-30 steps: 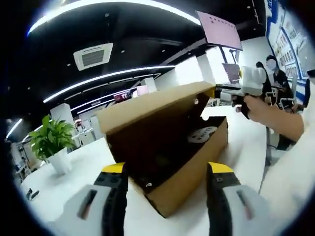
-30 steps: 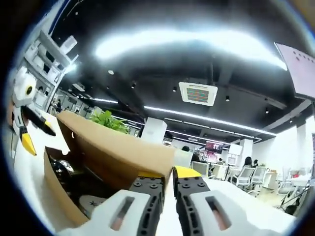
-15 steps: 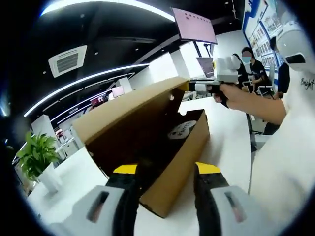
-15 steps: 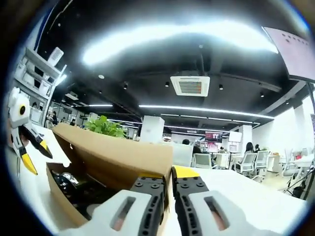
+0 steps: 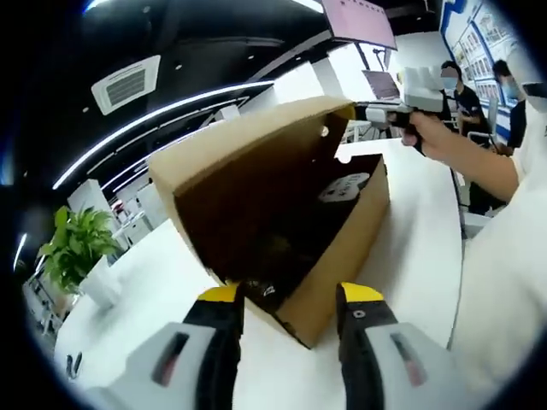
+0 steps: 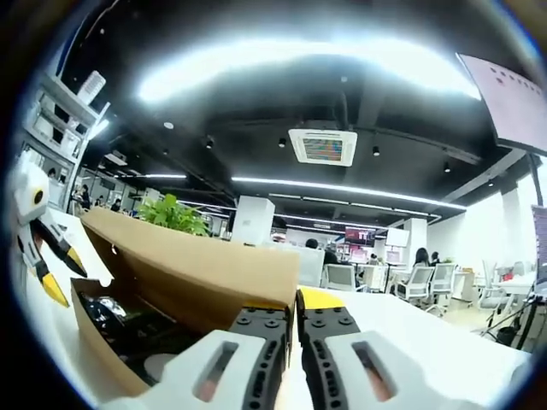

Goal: Operate the shoe box by opening the lid, removing the specified soft item, and placing it in the target area until the item is outside and the box remains undamaged.

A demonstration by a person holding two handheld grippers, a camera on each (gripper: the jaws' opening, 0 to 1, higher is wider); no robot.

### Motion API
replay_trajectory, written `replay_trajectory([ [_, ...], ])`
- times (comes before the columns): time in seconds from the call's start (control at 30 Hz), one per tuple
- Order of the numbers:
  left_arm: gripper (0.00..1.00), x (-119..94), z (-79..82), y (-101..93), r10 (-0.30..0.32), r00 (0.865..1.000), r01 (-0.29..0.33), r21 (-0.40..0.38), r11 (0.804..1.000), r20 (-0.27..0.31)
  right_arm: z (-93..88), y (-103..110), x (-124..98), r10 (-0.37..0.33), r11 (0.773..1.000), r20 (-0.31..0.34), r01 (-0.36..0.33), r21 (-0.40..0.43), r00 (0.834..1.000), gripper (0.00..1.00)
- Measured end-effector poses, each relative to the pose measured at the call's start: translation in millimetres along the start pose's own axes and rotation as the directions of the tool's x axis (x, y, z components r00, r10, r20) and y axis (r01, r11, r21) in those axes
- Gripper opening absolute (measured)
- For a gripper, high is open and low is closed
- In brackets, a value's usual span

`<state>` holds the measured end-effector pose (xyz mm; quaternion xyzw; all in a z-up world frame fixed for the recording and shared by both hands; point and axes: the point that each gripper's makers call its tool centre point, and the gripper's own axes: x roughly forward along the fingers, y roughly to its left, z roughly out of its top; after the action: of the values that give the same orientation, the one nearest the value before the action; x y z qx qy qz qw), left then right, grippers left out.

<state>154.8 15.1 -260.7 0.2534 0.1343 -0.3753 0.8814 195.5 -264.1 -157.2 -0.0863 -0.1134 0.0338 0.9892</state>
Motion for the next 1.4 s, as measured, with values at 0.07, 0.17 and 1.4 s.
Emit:
replay_trajectory([
  [0.07,0.43,-1,0.3,-1.5,-0.012,1.000,0.012,0.015,1.000,0.001,0.5,0,0,-0.007,1.000,-0.005,0.007,0.009,1.000,0.00],
  [0.17,0.43,0,-1.6,-4.5,-0.038,0.999,0.040,0.077,0.996,-0.029,1.0,0,0,-0.017,0.999,-0.012,0.017,0.027,1.000,0.00],
  [1.4,0.27,7,-2.2,-12.9,-0.198,0.949,0.265,0.277,0.924,-0.246,2.1,0,4,-0.002,1.000,-0.021,0.002,0.003,1.000,0.01],
])
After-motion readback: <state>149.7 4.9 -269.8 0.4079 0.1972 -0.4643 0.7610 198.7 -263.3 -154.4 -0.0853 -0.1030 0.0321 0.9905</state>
